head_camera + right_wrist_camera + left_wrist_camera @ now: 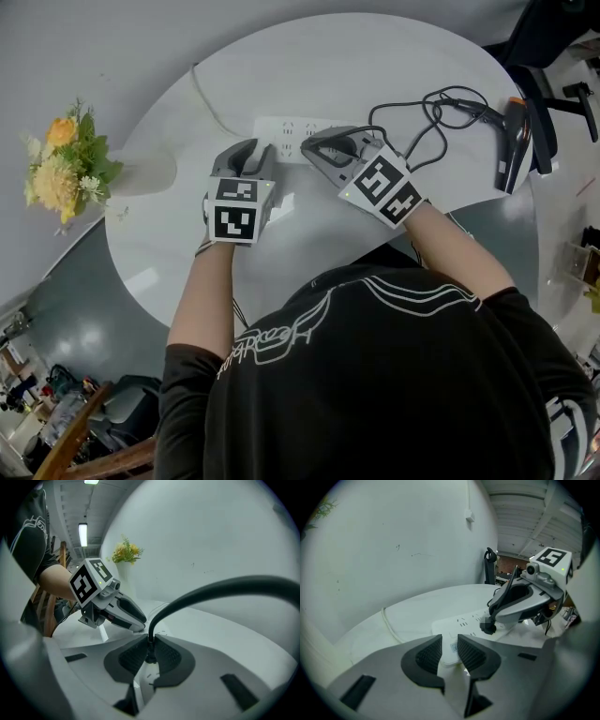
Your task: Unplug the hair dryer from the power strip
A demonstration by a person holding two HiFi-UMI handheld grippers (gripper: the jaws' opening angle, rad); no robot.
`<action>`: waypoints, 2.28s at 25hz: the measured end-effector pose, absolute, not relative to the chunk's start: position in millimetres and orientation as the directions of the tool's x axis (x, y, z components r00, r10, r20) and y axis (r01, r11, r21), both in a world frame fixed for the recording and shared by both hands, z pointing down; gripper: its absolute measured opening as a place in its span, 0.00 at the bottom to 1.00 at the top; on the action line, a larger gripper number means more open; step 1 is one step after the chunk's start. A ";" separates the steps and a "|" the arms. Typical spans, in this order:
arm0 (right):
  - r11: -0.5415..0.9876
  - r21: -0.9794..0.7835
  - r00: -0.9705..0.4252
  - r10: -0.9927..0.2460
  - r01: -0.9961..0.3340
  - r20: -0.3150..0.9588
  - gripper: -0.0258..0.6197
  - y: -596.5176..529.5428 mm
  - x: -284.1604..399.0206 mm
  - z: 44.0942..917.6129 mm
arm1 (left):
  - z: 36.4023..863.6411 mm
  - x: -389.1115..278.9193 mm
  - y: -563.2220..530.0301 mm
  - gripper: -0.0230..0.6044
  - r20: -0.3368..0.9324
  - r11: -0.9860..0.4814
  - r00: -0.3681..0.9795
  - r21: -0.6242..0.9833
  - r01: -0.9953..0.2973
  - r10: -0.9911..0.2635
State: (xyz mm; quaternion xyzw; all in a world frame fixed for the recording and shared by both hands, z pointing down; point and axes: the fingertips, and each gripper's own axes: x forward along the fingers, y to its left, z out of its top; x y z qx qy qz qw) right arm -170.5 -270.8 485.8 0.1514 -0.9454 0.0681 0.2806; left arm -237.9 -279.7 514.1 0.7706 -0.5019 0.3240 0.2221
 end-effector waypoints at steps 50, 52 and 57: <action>0.914 -0.177 -0.807 -0.216 -0.365 0.550 0.08 -272.8 -166.1 488.2 | 514.4 -198.9 -275.8 0.04 0.821 -0.616 0.374 0.035 -0.787 -0.432; 0.914 -0.177 -0.806 -0.215 -0.365 0.551 0.08 -272.4 -166.1 488.6 | 519.3 -196.8 -274.2 0.04 0.831 -0.636 0.370 0.025 -0.771 -0.415; 0.928 -0.132 -0.793 -0.216 -0.347 0.569 0.08 -271.2 -166.8 487.1 | 520.0 -195.7 -274.1 0.04 0.840 -0.656 0.364 0.013 -0.754 -0.402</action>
